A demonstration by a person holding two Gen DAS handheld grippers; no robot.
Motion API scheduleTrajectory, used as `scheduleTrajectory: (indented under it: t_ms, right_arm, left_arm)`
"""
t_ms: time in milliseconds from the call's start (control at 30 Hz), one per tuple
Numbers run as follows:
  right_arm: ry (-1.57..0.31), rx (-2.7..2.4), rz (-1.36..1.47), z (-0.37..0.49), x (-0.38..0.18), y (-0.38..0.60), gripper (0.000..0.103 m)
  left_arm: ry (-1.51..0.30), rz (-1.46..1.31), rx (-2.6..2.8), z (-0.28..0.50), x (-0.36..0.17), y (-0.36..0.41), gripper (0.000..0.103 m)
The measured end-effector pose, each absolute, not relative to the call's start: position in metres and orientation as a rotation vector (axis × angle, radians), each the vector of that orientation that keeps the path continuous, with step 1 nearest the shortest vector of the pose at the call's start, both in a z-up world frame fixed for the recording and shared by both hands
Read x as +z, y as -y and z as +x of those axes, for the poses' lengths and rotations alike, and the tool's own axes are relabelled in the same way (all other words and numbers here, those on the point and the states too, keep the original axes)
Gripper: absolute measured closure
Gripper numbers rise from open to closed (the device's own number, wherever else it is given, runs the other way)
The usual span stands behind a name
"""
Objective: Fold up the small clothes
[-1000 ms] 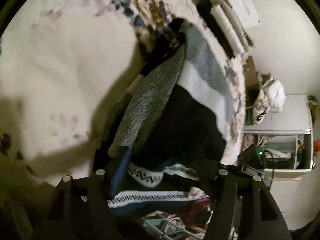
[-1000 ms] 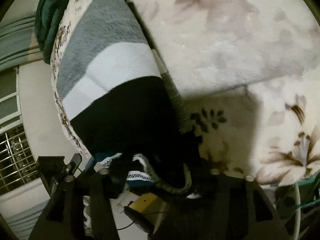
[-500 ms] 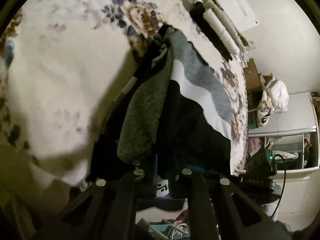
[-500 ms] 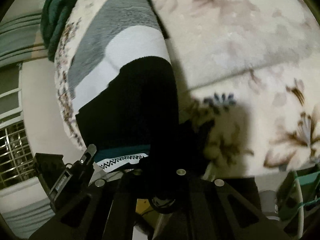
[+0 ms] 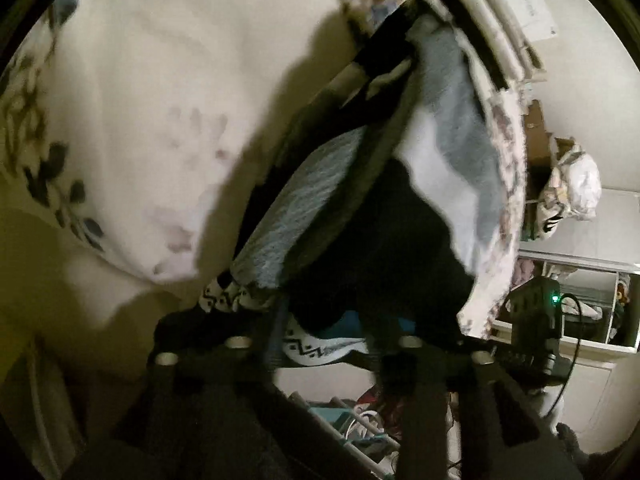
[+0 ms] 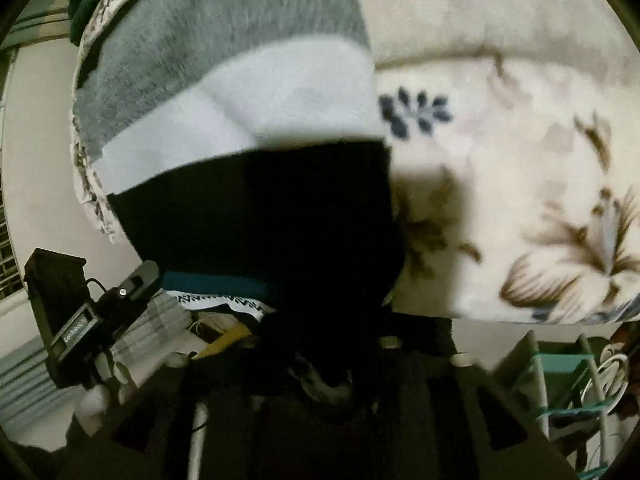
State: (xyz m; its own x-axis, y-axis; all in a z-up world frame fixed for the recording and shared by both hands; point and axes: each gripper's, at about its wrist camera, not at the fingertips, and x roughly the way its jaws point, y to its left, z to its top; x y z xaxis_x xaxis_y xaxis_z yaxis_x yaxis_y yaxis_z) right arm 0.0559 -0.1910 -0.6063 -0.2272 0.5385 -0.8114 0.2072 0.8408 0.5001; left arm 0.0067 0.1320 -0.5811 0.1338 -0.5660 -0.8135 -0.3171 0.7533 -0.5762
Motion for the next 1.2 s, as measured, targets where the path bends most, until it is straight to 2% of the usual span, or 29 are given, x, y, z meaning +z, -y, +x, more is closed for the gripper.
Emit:
scheduleTrajectory:
  t_ms: [33, 133, 200, 333, 500, 700, 800, 833, 867, 900, 933, 1000, 1200]
  right_arm:
    - [-1.789, 0.340, 0.576, 0.058, -0.600, 0.198, 0.048]
    - [-1.695, 0.352, 0.661, 0.067, -0.582, 0.231, 0.044]
    - [-1.642, 0.345, 0.707, 0.074, -0.577, 0.251, 0.037]
    - [-1.536, 0.334, 0.802, 0.103, -0.577, 0.285, 0.035]
    - [-1.440, 0.406, 0.878, 0.166, -0.585, 0.288, 0.020]
    - [-1.485, 0.533, 0.922, 0.208, -0.630, 0.268, 0.017]
    - [-1.496, 0.572, 0.953, 0.215, -0.635, 0.259, 0.017]
    - [-1.500, 0.573, 0.954, 0.216, -0.634, 0.256, 0.019]
    - [-1.500, 0.576, 0.947, 0.217, -0.634, 0.249, 0.026]
    - [-1.505, 0.568, 0.937, 0.221, -0.640, 0.235, 0.041]
    - [-1.514, 0.561, 0.931, 0.223, -0.640, 0.227, 0.056]
    - [-1.519, 0.524, 0.945, 0.228, -0.638, 0.213, 0.067]
    - [-1.477, 0.462, 0.922, 0.246, -0.597, 0.207, 0.073]
  left_arm:
    - [-1.452, -0.755, -0.203, 0.010, -0.575, -0.135, 0.052]
    - [-1.379, -0.744, -0.215, 0.031, -0.559, -0.141, 0.046]
    - [-1.324, -0.745, -0.221, 0.050, -0.555, -0.144, 0.043]
    - [-1.221, -0.761, -0.253, 0.101, -0.556, -0.145, 0.043]
    - [-1.149, -0.724, -0.366, 0.158, -0.571, -0.135, 0.043]
    - [-1.225, -0.768, -0.483, 0.184, -0.610, -0.118, 0.042]
    - [-1.191, -0.809, -0.499, 0.182, -0.612, -0.115, 0.044]
    - [-1.177, -0.814, -0.496, 0.181, -0.610, -0.114, 0.045]
    - [-1.168, -0.816, -0.488, 0.182, -0.607, -0.113, 0.072]
    - [-1.167, -0.816, -0.482, 0.183, -0.604, -0.112, 0.087]
    - [-1.163, -0.815, -0.472, 0.185, -0.600, -0.112, 0.087]
    - [-1.165, -0.791, -0.467, 0.190, -0.588, -0.110, 0.087]
    - [-1.203, -0.709, -0.511, 0.237, -0.557, -0.109, 0.087]
